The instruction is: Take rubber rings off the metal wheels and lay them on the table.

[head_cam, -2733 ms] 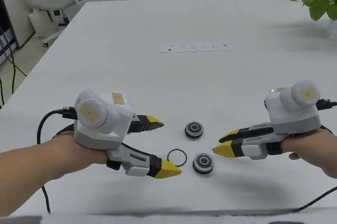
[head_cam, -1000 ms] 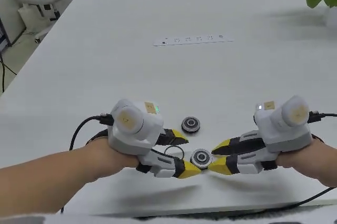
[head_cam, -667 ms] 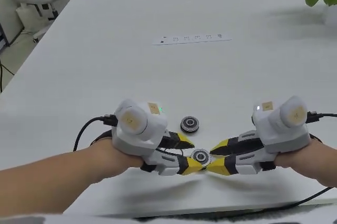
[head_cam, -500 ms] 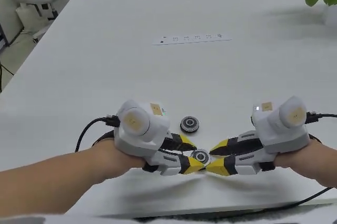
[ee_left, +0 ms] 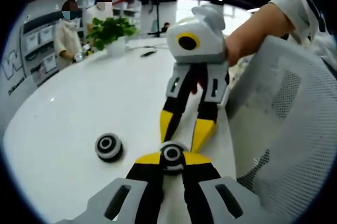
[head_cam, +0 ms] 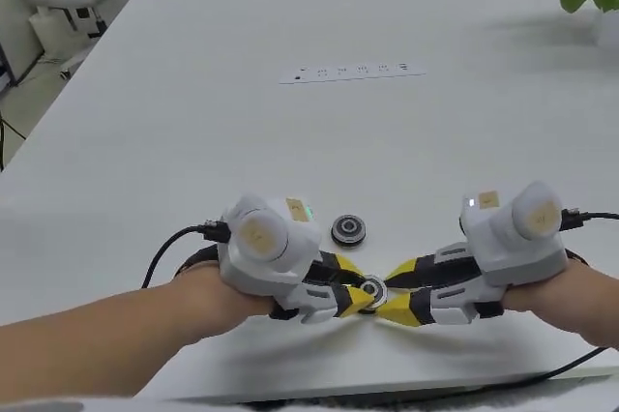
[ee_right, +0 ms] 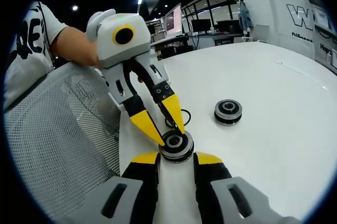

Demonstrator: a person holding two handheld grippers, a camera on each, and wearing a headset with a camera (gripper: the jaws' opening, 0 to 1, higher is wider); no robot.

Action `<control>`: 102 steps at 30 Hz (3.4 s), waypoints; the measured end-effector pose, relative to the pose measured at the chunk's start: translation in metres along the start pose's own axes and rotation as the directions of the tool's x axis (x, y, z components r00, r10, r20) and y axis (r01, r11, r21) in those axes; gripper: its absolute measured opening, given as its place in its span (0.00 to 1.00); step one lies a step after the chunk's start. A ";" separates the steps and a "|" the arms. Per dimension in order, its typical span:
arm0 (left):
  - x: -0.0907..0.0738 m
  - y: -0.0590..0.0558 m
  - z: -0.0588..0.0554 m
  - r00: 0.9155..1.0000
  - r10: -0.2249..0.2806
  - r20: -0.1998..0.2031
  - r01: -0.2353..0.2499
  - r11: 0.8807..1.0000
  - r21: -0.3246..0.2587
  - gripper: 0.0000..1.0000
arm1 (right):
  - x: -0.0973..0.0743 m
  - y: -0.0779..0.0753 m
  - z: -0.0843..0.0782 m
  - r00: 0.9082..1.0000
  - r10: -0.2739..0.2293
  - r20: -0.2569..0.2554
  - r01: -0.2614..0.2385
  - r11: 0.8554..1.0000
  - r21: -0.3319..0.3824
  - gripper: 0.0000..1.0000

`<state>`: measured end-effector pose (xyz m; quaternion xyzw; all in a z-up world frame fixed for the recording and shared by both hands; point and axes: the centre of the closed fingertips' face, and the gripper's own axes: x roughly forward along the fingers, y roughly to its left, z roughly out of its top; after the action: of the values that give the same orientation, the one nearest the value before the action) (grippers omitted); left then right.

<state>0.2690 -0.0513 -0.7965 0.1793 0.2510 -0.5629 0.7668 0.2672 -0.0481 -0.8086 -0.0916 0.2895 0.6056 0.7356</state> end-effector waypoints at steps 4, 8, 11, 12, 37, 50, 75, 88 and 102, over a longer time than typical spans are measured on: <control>0.000 0.002 0.000 1.000 0.010 0.016 -0.010 1.000 -0.020 0.13 | 0.001 0.002 0.002 1.000 0.001 0.005 -0.001 0.999 -0.033 0.22; -0.001 0.002 0.000 1.000 0.012 0.018 -0.011 1.000 -0.020 0.13 | 0.001 0.002 0.001 1.000 -0.003 0.002 0.003 0.998 -0.061 0.21; -0.001 0.002 0.000 1.000 0.015 0.021 -0.014 1.000 -0.023 0.13 | 0.000 0.002 0.000 1.000 -0.005 -0.002 0.005 0.998 -0.063 0.20; -0.001 0.002 0.000 1.000 0.015 0.020 -0.015 1.000 -0.024 0.13 | -0.001 0.002 -0.001 1.000 -0.006 -0.003 0.005 0.998 -0.065 0.19; -0.002 0.002 0.000 0.999 0.031 0.017 -0.031 0.999 -0.019 0.13 | -0.006 -0.005 -0.007 0.998 -0.044 -0.035 0.043 0.999 -0.016 0.00; -0.002 0.003 0.000 0.999 0.038 0.013 -0.038 0.999 -0.012 0.12 | -0.012 -0.009 -0.003 0.999 -0.039 0.014 0.035 0.983 0.181 0.00; 0.000 0.003 -0.001 0.999 0.052 -0.008 -0.052 0.999 0.011 0.12 | -0.012 -0.002 0.012 0.995 -0.015 0.096 -0.017 0.944 0.328 0.00; 0.000 0.003 0.000 0.998 0.055 -0.009 -0.054 0.998 0.014 0.12 | -0.006 0.023 0.028 0.988 0.070 0.135 -0.108 0.948 0.298 0.00; 0.000 0.002 0.000 0.999 0.048 0.003 -0.048 0.999 0.013 0.13 | -0.011 0.012 0.017 0.993 0.018 0.118 -0.050 0.959 0.277 0.00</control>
<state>0.2705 -0.0508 -0.7962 0.1894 0.2422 -0.5463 0.7792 0.2602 -0.0465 -0.7861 0.0530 0.3312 0.5753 0.7460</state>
